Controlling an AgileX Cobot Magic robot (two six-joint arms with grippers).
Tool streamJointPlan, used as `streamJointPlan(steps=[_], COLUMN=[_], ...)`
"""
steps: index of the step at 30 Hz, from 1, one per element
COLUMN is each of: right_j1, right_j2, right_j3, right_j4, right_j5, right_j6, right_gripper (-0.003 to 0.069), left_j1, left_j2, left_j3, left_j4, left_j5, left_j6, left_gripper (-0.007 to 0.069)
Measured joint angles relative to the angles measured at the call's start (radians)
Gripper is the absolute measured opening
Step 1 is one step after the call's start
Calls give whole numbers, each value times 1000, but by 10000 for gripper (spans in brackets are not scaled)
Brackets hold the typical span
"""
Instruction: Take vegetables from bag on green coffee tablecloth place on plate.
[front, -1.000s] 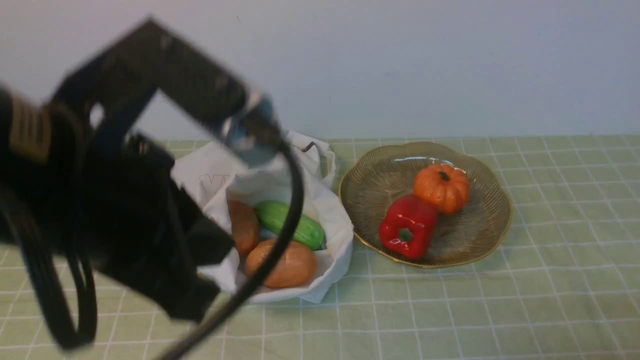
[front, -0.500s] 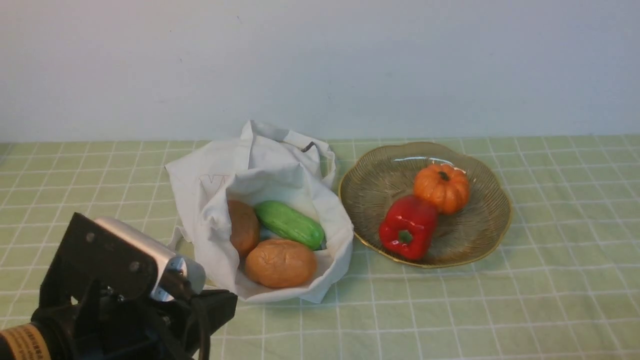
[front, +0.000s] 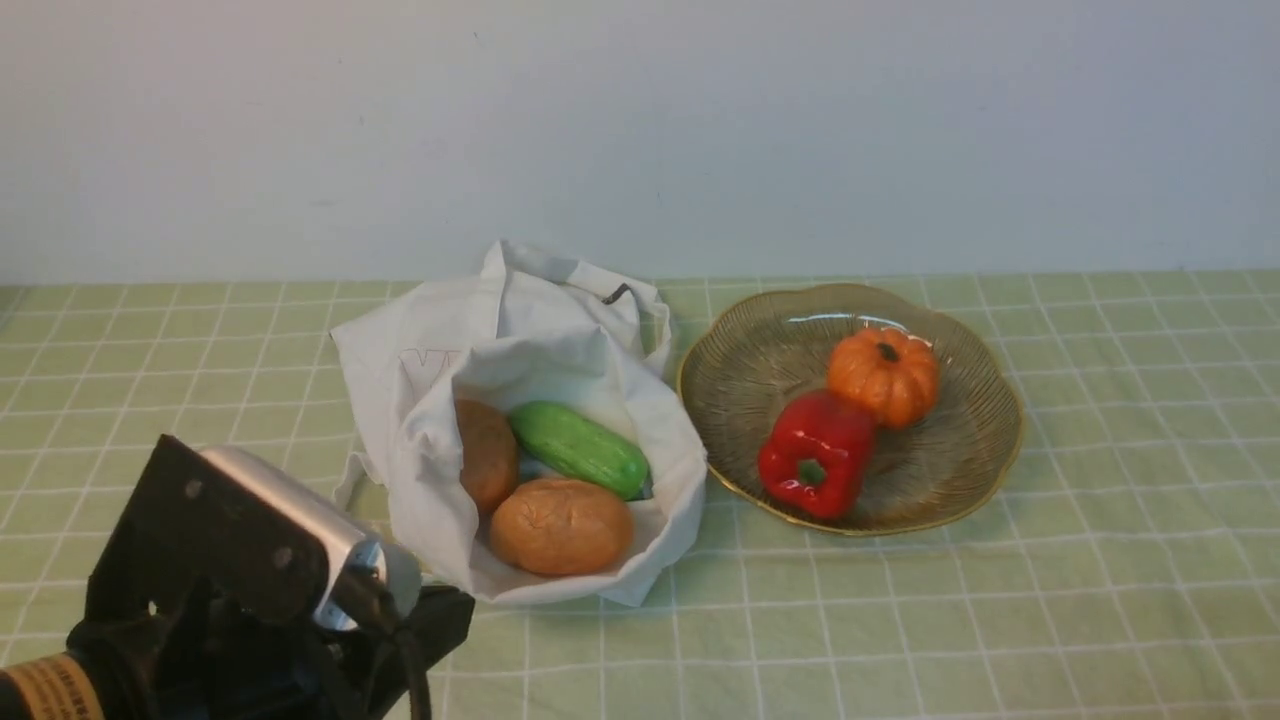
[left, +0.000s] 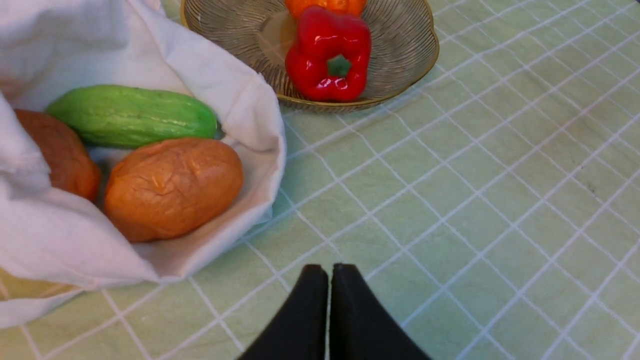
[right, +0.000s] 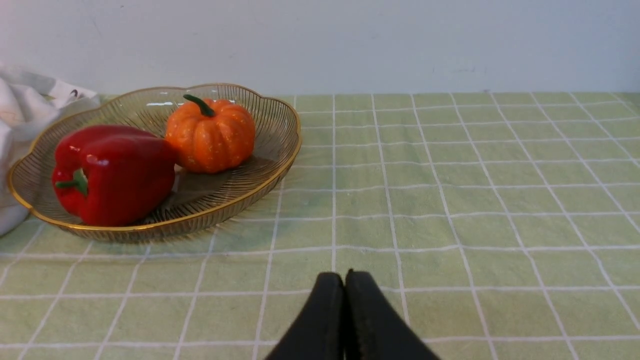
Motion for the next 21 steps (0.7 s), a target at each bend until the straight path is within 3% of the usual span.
streamJointPlan(steps=[3, 6, 10, 16, 21], right_j1=[0, 0, 0, 0, 0], right_j2=[0, 0, 0, 0, 0], right_j3=[0, 0, 0, 0, 0], right_j4=[0, 0, 0, 0, 0], right_j5=[0, 0, 0, 0, 0], right_j6=[0, 0, 0, 0, 0], right_gripper=[-15, -15, -15, -15, -15], left_j1=[4, 52, 194, 490, 591], left_j2=[-70, -183, -339, -648, -769], left_j3=[59, 118, 185, 341, 448], left_j4=[93, 192, 308, 446, 457], left_j5=[0, 3, 7, 12, 18], left_j6=[40, 9, -102, -263, -301], left_gripper=[-5, -5, -5, -5, -5])
